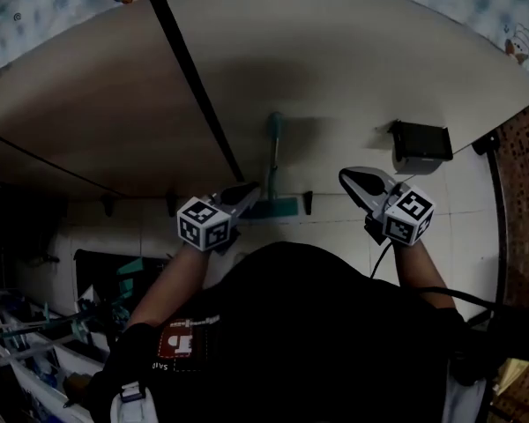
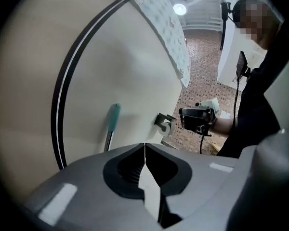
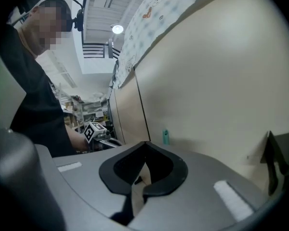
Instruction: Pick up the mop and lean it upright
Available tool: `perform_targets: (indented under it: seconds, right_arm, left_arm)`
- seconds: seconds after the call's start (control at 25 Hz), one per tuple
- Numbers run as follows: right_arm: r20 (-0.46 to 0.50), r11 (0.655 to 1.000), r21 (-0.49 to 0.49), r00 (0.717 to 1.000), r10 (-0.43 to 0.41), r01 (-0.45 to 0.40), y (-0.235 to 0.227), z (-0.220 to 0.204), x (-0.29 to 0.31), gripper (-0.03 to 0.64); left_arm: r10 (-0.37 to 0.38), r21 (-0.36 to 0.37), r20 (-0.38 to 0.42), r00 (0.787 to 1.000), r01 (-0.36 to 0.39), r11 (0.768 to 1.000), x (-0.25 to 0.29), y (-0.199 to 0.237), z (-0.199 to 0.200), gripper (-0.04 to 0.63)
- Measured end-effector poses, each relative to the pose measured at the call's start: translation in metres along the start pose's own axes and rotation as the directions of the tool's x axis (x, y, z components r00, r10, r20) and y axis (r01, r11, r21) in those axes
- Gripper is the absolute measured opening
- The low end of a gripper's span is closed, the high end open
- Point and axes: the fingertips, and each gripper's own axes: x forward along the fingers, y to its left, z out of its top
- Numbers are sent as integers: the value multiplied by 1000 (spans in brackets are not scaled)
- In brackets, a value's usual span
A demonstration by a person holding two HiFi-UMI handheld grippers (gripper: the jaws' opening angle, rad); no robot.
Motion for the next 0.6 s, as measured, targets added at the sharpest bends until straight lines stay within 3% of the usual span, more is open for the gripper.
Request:
perform_targets:
  seconds: [0.2,0.4,0.6]
  right_arm:
    - [-22,998,63,1000,-6,7,-9,-27,3,14]
    - [-62,994,100,998,-27,33,-24,-62,10,14]
    - [-76,990,139,997,-25,35,-28,-83,16,14]
  left_arm:
    - [-15,-17,-89,996,14,1000,34,17,-32,3]
    - [14,17,-184,983,-11,1000,70,52,-73,6]
    - [78,7,-237,968,-78,997,101,87,-108,73]
